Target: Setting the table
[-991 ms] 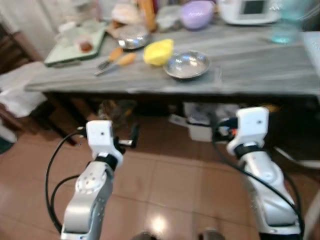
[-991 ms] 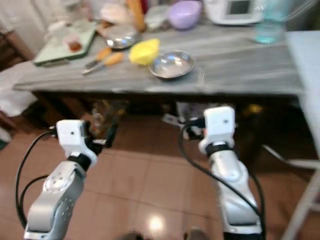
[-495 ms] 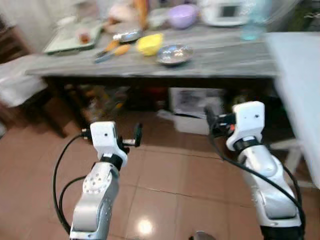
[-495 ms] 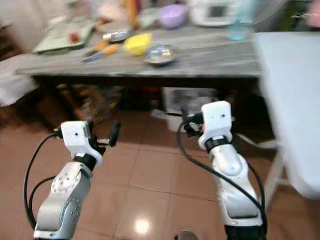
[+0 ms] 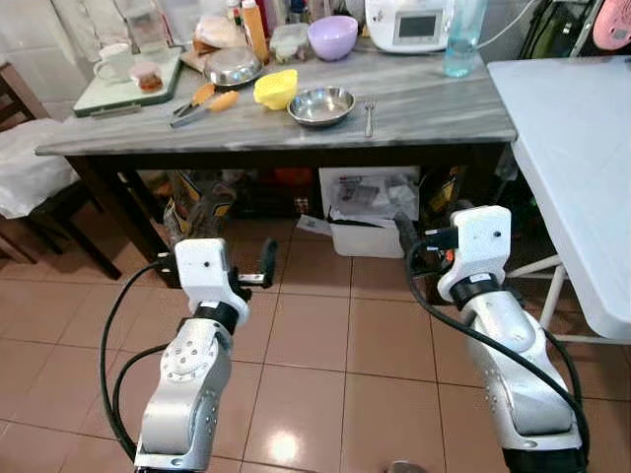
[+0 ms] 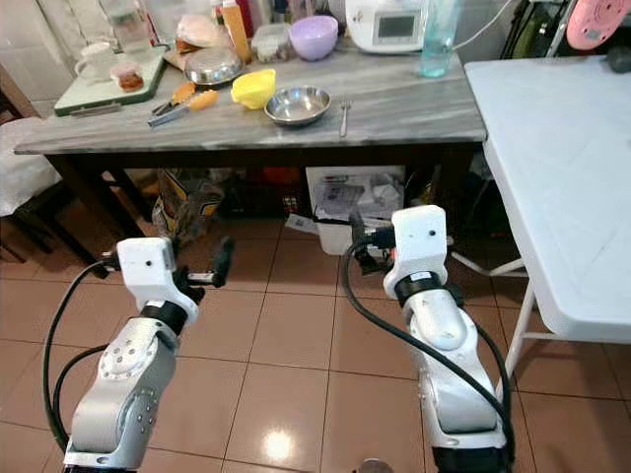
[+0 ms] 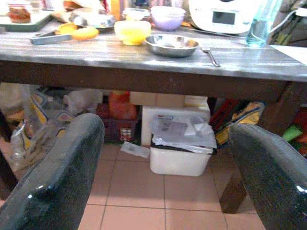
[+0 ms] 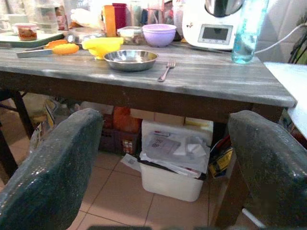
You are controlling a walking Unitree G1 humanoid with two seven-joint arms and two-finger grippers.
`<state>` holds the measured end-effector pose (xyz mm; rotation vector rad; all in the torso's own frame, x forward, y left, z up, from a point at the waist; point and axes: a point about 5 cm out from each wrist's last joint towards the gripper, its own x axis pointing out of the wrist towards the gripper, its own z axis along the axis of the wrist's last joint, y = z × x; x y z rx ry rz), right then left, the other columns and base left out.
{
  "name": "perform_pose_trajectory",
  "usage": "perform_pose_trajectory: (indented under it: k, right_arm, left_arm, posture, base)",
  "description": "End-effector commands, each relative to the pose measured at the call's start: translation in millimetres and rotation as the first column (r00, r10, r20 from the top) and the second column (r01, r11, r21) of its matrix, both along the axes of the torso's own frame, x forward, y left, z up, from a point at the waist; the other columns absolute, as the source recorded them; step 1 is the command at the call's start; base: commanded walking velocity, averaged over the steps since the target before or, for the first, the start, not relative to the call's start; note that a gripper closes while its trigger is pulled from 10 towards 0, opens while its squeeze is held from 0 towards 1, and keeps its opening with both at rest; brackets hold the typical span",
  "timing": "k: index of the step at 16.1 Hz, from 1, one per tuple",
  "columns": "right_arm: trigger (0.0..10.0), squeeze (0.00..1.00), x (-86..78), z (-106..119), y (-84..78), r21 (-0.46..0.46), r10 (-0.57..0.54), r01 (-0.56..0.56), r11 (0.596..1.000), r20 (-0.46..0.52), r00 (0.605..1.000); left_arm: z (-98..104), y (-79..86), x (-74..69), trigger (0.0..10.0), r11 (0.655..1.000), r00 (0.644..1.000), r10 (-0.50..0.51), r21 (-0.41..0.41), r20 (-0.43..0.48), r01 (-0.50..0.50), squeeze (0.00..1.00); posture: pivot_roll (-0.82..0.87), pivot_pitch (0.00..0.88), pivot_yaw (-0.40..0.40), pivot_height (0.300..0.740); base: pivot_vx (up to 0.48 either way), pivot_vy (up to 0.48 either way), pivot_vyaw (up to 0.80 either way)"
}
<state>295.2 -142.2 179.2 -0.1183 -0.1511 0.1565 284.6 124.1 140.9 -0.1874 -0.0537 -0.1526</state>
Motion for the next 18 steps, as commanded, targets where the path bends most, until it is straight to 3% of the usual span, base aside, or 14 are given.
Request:
perform_pose_trajectory:
  k: [1,8,9,13,18]
  right_arm:
    - [10.0,0.0,-0.3,-0.3,2.7,0.007,0.005,-0.005,1.0,0.004,1.0]
    - [10.0,0.0,-1.5,-1.7,0.9,0.021,-0.022,0.021,1.0,0.017,1.0]
    - [10.0,0.0,-1.6,-3.8,1.1,0.036,-0.03,0.03,0.999,0.002,1.0]
    - [10.0,0.0,-3.3,-5.8,0.9,0.042,-0.037,0.037,0.998,0.001,0.999]
    - [10.0,0.0,-2.8,-8.1,4.6,0.049,-0.036,0.036,0.998,0.005,0.999]
  left_arm:
    - [-0.2,3.7,0.2,10.0,1.0,1.0,0.008,0.016,-0.005,-0.008,0.0]
    - [0.4,1.2,1.4,10.0,0.998,0.999,-0.037,0.042,-0.017,0.038,0.0]
    - [0.1,1.1,1.8,10.0,0.999,0.998,-0.052,0.01,-0.021,0.052,0.0]
    - [2.0,-0.5,2.1,10.0,0.997,0.998,-0.065,0.029,-0.011,0.065,0.0]
    - [2.2,-0.5,1.1,10.0,0.996,0.996,-0.083,0.04,-0.012,0.084,0.0]
  posture:
    - [-0.25,0.124,0.144,0.74]
    - [-0.24,0.131,0.177,0.74]
    - [-0.24,0.133,0.183,0.74]
    - [-0.24,0.138,0.191,0.74]
    - [-0.22,0.144,0.214,0.74]
  base:
    - [0.0,0.0,0.0]
    - [0.0,0.0,0.0]
    - [0.0,0.0,0.0]
    - [0.0,0.0,-0.66]
    - [0.0,0.0,0.0]
